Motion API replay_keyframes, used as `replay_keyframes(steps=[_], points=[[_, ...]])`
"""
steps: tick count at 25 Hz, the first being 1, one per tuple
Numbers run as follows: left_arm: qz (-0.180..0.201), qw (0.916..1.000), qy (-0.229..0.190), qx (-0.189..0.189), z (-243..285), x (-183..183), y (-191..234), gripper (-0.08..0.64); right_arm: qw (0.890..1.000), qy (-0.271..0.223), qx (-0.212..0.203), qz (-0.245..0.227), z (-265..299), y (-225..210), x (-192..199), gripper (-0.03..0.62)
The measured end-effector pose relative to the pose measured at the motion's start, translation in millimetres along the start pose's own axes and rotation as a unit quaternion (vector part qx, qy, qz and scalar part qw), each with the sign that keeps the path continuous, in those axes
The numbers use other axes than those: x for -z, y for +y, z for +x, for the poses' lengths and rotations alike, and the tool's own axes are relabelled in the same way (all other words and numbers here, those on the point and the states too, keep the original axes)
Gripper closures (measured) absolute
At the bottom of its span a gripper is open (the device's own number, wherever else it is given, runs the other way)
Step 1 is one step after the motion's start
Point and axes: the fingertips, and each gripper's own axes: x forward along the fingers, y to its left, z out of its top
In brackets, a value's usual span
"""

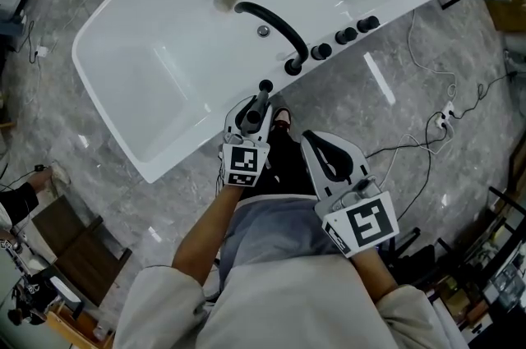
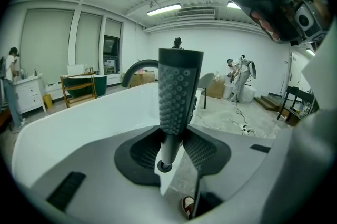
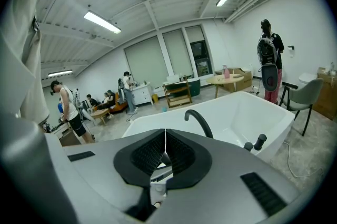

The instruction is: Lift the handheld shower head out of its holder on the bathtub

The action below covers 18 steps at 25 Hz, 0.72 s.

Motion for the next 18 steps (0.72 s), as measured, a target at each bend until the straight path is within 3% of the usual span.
replay_keyframes(steps=[18], points=[[0.002, 0.9992, -0.036, 0.015, -21.4, -45.8, 4.3, 0.422, 1.0, -0.017, -0.004, -0.004, -5.9, -2.6, -8.8, 0.573]])
